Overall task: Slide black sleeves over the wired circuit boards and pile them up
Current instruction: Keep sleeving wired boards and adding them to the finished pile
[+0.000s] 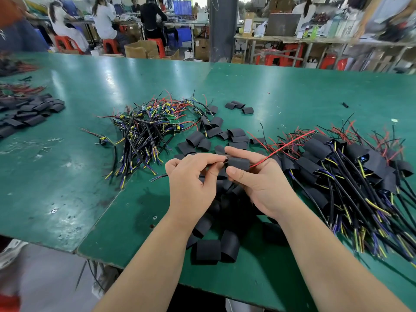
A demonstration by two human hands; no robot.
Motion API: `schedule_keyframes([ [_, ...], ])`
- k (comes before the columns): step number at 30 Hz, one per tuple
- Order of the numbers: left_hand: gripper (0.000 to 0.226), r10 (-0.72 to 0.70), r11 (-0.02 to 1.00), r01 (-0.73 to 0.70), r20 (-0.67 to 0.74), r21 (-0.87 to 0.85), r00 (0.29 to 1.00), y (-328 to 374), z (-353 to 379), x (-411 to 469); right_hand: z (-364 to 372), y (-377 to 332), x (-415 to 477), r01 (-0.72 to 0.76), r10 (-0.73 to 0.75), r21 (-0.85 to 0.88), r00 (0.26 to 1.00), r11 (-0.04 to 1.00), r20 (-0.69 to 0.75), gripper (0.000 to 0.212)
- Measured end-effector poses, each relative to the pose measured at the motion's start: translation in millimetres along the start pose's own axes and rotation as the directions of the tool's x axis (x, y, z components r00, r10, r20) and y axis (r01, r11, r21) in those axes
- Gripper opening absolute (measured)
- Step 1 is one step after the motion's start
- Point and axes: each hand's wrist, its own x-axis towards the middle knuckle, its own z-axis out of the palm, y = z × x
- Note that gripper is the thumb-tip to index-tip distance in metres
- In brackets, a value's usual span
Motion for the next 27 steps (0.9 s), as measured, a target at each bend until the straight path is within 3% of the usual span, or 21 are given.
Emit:
schedule_keyframes([
  [6, 0.018, -0.085, 0.994, 0.082, -0.043, -0.067, 0.995, 5, -1, 1, 0, -6, 0, -0.132, 0.106, 0.292, 0.989, 0.947, 0.103, 0.040],
  [11, 0.017, -0.112, 0.985, 0.105, -0.042, -0.137, 0.993, 7, -4, 3, 1, -4, -2, -0.111, 0.063, 0.349, 0.987, 0.931, 0.146, 0.028],
  [15, 0.020, -0.115, 0.983, 0.106, -0.050, -0.150, 0.992, 7, -5, 4, 3, -1, -1, -0.093, 0.080, 0.313, 0.995, 0.945, 0.054, 0.015],
  [21, 0.019, -0.101, 0.986, 0.093, -0.054, -0.138, 0.993, 6, -5, 3, 5, 1, -1, -0.067, 0.075, 0.270, 0.997, 0.961, -0.016, 0.023],
  [27, 0.014, -0.062, 0.996, 0.054, -0.098, -0.078, 0.993, 6, -2, 1, 10, 4, 0, -0.008, 0.072, 0.276, 0.973, 0.961, -0.221, 0.025],
])
